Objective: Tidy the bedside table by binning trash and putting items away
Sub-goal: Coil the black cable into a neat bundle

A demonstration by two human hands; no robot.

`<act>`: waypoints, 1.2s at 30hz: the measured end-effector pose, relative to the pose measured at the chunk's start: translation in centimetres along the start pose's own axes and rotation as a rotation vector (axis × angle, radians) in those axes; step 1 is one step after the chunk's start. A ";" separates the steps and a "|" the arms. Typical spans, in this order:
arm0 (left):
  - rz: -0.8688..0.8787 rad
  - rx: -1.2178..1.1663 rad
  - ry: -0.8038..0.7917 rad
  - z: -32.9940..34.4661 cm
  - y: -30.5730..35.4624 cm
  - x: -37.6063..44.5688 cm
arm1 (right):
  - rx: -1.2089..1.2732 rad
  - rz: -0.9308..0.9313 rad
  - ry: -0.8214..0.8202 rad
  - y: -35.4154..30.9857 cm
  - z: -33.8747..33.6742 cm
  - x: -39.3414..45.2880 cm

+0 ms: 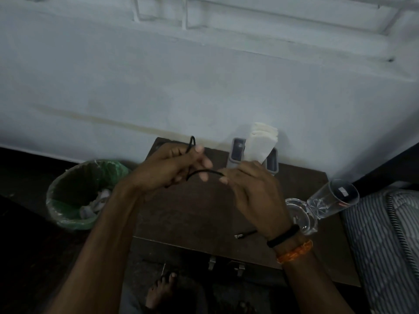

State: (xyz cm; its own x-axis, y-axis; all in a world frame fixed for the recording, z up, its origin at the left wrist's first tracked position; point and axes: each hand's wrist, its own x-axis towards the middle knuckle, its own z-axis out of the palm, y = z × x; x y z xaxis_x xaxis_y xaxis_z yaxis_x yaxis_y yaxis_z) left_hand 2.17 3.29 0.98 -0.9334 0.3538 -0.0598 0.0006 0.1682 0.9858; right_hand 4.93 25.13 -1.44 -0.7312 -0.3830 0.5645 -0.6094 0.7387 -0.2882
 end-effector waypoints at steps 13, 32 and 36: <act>-0.071 -0.141 -0.284 1.1 -0.8 0.8 | 0.066 0.354 -0.233 2.5 0.9 -0.8; -0.050 -0.252 -0.599 4.2 1.2 -0.1 | 0.978 0.319 -0.057 -0.1 2.2 1.3; 0.029 -0.317 -0.361 3.8 0.6 0.5 | 0.894 0.537 0.105 1.6 2.6 1.3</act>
State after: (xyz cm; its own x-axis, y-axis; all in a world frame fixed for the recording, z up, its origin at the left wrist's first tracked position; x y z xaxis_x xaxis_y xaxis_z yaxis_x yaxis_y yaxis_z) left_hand 3.07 7.08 0.89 -0.7502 0.6607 -0.0270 -0.1372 -0.1156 0.9838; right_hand 2.23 24.32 -3.20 -0.9685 -0.0447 0.2450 -0.2484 0.1021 -0.9633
